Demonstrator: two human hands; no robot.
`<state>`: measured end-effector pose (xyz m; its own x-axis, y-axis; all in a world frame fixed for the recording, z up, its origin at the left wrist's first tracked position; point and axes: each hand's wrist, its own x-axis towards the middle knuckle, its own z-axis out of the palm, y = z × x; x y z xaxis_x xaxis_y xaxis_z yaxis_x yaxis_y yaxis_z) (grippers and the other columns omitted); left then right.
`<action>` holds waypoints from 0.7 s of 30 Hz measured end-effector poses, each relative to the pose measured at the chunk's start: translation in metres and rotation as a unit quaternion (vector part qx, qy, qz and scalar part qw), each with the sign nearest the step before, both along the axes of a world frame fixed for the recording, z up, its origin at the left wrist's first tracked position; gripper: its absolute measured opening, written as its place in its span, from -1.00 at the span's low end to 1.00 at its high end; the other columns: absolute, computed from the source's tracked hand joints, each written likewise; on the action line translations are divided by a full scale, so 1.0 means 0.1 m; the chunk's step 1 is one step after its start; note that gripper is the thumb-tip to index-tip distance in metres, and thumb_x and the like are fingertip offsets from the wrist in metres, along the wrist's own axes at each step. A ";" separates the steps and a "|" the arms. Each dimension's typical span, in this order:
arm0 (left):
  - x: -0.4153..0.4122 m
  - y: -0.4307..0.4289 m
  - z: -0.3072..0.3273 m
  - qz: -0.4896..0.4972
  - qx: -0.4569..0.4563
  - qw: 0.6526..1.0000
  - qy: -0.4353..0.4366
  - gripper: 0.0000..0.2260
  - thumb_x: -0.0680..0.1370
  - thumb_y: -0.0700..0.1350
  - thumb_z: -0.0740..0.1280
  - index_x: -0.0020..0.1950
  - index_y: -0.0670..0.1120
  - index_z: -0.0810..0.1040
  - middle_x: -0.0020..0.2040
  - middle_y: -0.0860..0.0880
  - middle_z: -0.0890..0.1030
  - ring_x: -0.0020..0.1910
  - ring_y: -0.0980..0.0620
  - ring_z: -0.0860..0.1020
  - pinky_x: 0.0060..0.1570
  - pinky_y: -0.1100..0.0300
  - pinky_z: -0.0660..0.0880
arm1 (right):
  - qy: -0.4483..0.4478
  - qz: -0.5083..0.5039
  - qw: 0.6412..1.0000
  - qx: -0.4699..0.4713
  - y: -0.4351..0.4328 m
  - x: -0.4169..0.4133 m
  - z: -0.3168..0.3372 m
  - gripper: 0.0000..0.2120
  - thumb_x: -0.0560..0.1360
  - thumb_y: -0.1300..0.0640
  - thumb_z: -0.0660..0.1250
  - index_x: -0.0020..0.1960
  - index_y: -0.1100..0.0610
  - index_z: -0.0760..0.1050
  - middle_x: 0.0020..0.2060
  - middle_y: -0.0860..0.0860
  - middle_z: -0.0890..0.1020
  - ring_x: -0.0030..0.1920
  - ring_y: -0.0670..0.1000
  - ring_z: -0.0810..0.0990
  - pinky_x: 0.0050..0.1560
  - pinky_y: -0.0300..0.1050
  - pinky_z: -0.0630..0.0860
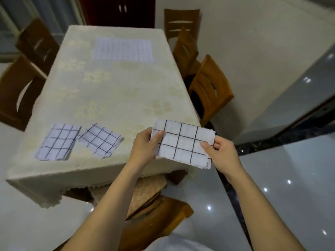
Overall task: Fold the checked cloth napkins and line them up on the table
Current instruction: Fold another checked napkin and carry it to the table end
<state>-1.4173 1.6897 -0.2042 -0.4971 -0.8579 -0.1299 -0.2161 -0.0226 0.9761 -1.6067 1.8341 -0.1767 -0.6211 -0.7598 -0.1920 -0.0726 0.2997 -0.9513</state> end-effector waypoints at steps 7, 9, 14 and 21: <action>0.10 -0.47 -0.39 0.119 0.123 0.985 0.021 -0.76 0.62 0.04 0.39 0.22 -0.05 0.58 -0.02 0.01 0.72 -0.20 0.13 0.66 -0.28 0.16 0.61 | -0.003 0.029 0.999 0.031 -0.85 -0.04 -0.38 -0.83 0.59 0.16 0.39 0.14 -0.06 0.59 0.00 -0.14 0.72 0.02 -0.19 0.68 0.06 -0.21 0.61; 0.16 -0.56 -0.52 0.165 0.133 0.977 0.021 -0.79 0.63 0.01 0.39 0.21 -0.05 0.57 -0.01 0.01 0.70 -0.15 0.07 0.66 -0.27 0.20 0.60 | -0.017 0.050 0.998 0.039 -1.08 -0.03 -0.55 -0.86 0.60 0.15 0.39 0.06 -0.08 0.60 -0.04 -0.17 0.71 -0.01 -0.23 0.68 0.04 -0.24 0.60; 0.17 -0.85 -0.86 0.248 0.100 0.962 -0.061 -0.80 0.65 0.00 0.34 0.15 -0.10 0.61 0.00 -0.06 0.66 -0.11 -0.03 0.64 -0.32 0.21 0.59 | -0.071 0.114 0.987 0.089 -1.67 -0.10 -1.01 -0.90 0.60 0.16 0.39 0.07 0.00 0.62 -0.03 -0.02 0.74 -0.02 -0.02 0.73 -0.02 -0.04 0.65; 0.01 -1.38 -1.07 0.262 0.040 0.937 -0.226 -0.85 0.64 -0.04 0.37 0.10 -0.09 0.61 -0.07 -0.04 0.63 -0.14 0.01 0.57 -0.29 0.28 0.38 | -0.144 0.174 0.960 0.165 -2.08 -0.24 -1.54 -0.82 0.59 0.23 0.39 0.18 0.12 0.56 0.03 0.06 0.71 0.00 0.09 0.71 -0.04 0.08 0.69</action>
